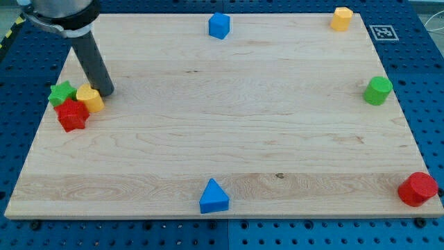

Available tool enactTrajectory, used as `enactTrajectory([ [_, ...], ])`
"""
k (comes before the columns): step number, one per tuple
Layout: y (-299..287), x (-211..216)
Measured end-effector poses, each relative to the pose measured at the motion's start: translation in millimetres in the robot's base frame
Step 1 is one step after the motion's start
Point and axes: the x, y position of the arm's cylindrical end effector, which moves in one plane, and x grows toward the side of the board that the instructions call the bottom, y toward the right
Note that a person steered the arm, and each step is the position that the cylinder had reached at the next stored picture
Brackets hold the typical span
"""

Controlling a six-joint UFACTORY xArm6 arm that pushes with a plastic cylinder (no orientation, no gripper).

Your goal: Slide the blue cube closer to the yellow heart

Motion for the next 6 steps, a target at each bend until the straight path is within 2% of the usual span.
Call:
enactTrajectory([
  [2,-0.2,-2.0],
  [3,57.3,-40.2],
  [5,209.0,-60.3],
  [6,252.2,-92.1],
])
